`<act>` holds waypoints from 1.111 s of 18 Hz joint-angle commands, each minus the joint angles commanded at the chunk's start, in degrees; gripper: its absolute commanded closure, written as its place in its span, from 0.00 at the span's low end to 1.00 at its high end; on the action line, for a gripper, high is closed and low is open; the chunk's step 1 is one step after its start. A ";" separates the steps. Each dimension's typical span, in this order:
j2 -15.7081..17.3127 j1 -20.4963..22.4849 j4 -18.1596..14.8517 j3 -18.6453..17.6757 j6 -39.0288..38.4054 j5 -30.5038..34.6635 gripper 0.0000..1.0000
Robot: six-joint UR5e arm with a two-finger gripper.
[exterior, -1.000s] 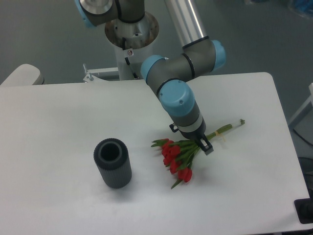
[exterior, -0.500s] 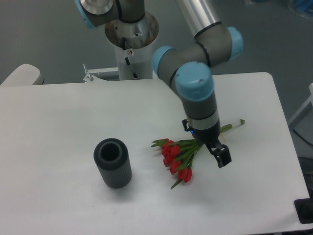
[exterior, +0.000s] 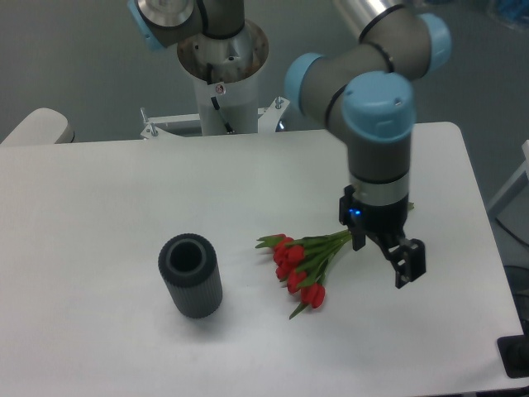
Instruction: Place the flowers on the table
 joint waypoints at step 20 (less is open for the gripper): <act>-2.29 -0.44 0.70 3.35 1.14 -2.65 0.00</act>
